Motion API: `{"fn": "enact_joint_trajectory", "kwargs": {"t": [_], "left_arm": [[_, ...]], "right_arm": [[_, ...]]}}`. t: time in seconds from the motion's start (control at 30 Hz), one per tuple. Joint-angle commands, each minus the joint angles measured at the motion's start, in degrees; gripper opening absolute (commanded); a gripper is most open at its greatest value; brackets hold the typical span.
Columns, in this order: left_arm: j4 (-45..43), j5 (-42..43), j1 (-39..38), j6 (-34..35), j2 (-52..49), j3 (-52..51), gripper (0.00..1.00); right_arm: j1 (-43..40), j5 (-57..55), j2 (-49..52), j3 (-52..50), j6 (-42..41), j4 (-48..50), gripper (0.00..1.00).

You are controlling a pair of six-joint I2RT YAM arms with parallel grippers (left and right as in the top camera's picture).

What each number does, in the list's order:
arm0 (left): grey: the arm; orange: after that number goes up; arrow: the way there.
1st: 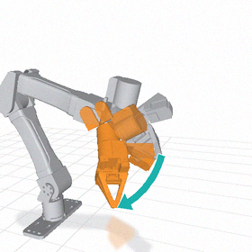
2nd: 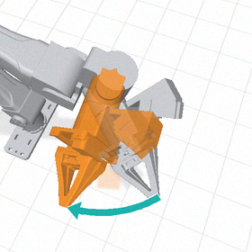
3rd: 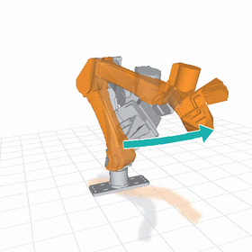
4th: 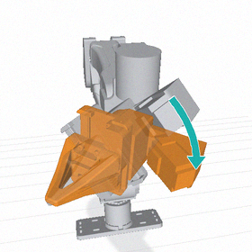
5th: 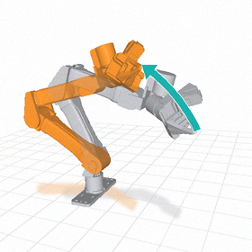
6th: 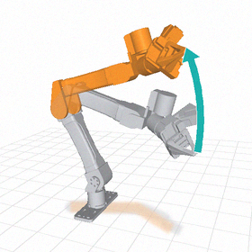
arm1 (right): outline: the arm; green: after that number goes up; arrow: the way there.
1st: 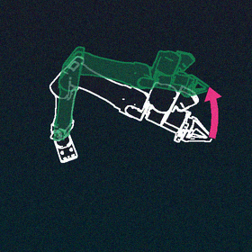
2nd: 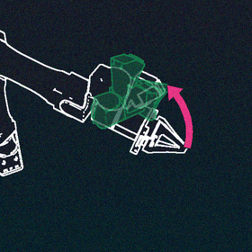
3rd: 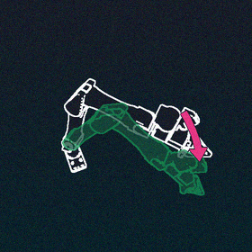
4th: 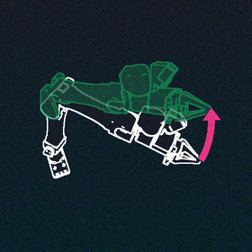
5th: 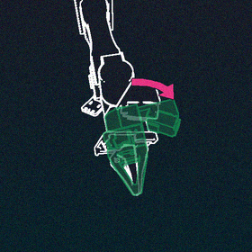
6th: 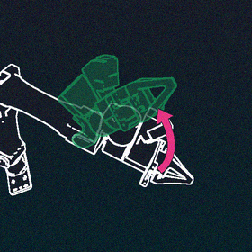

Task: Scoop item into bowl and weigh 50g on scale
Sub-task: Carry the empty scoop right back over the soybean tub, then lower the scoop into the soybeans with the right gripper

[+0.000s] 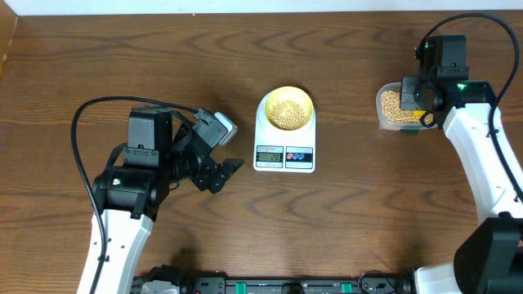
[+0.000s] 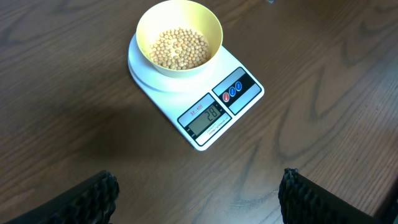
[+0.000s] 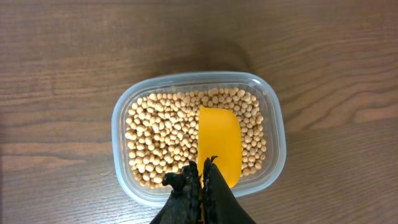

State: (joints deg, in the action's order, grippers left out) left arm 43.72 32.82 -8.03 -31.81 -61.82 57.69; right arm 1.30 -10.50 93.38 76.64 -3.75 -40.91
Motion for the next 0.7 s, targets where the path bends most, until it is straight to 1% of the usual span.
{"fn": "enact_joint_trajectory", "kwargs": {"t": [0.0, 0.2, 0.6, 0.67], "left_arm": [[0.17, -0.09, 0.24, -0.74, -0.02, -0.22, 0.84], [0.17, -0.09, 0.24, -0.74, -0.02, -0.22, 0.85], [0.17, -0.09, 0.24, -0.74, -0.02, -0.22, 0.84], [0.17, -0.09, 0.24, -0.74, -0.02, -0.22, 0.84]], "right_arm": [[-0.2, -1.66, 0.11, -0.26, -0.92, -0.09, 0.02], [-0.57, -5.51, 1.44, -0.48, -0.92, -0.31, 0.02], [-2.71, -5.4, 7.48, -0.48, -0.94, 0.44, 0.02], [-2.71, -3.48, 8.02, -0.48, -0.92, 0.26, 0.02]]}}
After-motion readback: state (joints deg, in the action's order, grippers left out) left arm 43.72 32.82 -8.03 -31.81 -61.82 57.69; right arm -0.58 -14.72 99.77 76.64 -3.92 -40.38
